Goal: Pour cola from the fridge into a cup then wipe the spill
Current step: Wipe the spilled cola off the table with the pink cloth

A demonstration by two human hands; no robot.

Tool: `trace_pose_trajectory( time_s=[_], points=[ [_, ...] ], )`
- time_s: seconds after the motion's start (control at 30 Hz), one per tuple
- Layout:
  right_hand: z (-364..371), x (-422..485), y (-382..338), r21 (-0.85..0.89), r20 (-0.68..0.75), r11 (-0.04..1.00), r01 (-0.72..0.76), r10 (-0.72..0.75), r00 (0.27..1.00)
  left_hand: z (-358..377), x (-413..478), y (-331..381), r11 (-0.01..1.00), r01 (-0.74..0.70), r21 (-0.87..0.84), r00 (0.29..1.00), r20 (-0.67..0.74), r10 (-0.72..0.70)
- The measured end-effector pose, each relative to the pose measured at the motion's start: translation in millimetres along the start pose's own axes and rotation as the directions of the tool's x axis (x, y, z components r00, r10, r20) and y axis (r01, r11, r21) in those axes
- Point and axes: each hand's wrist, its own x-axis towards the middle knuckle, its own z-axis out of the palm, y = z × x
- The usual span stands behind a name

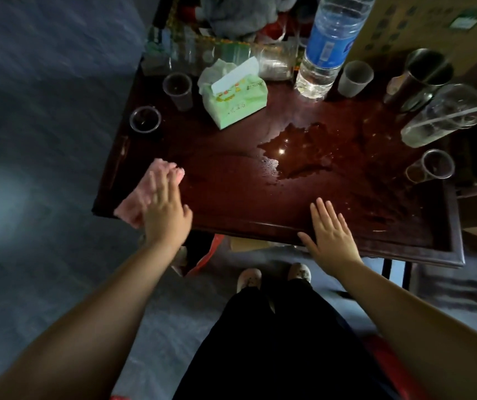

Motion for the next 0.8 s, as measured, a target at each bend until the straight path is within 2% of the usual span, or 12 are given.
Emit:
trace_pose_trajectory(
  time_s=[0.1, 0.2, 0.33, 0.63, 0.73, 0.8],
  points=[
    [-1.4, 0.3, -1.0, 0.015, 0.005, 1.0, -0.008, 0.008, 1.0, -3.8, 12.9, -26.2, 0.994, 0.107, 0.031, 0.99, 0.09, -0.11],
    [-3.2, 0.1, -2.3, 0.019, 0.014, 1.0, -0.013, 0.012, 1.0, -0.6, 16.2, -32.4, 0.998, 0.067, 0.018, 0.993, 0.101, -0.069],
    [-4.2, -0.4, -3.3, 0.023, 0.016, 1.0, -0.021, 0.021, 1.0, 6.3, 15.5, -21.6, 0.996, 0.092, -0.013, 0.991, 0.101, -0.091],
    [-5.3, 1.3, -4.4, 0.017, 0.026, 1.0, -0.017, 0.016, 1.0, 20.4, 29.0, 64.0, 0.995, 0.041, -0.096, 0.988, 0.153, -0.026],
    [-5.6, 1.5, -4.1, 0.012, 0.022, 1.0, -0.008, 0.007, 1.0, 15.3, 39.2, 95.6, 0.986, 0.112, -0.124, 0.966, 0.246, -0.079],
    [-6.7, 0.8, -2.4, 0.02, 0.024, 1.0, -0.004, 0.004, 1.0, 5.6, 48.4, 103.8, 0.993, 0.071, -0.094, 0.954, 0.297, -0.04]
  ],
)
